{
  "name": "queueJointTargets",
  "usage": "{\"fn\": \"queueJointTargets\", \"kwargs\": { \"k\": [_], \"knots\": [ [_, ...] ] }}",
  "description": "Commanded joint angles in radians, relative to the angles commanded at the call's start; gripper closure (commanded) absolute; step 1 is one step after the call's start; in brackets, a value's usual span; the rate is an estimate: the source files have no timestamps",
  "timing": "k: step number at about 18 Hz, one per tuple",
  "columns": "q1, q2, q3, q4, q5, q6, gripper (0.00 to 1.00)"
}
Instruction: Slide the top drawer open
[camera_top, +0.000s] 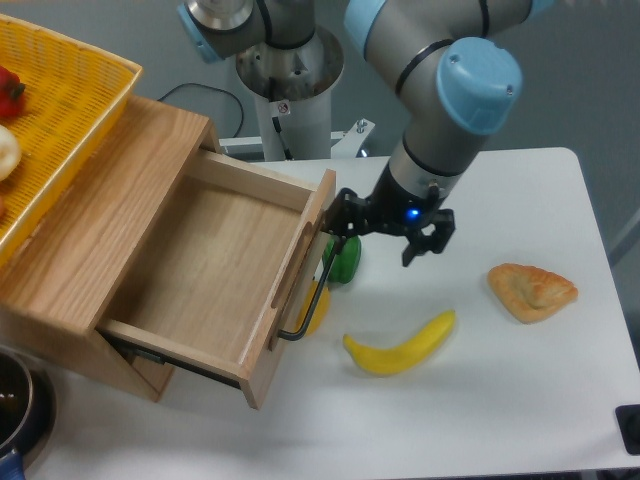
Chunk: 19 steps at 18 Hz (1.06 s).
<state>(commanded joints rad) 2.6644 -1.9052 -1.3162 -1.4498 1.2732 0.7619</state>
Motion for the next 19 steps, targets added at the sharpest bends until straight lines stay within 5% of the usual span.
{"fn": "queueJointTargets", "kwargs": {
  "k": [5, 9, 19],
  "knots": [
    [0.075, -0.037, -0.009, 0.063, 0.014, 0.224, 0.00],
    [0.075, -0.064, -0.020, 0.135, 0.159, 0.384, 0.00],
    [0.083, -0.127, -0.011, 0.157, 0.202, 0.474, 0.00]
  ]
}}
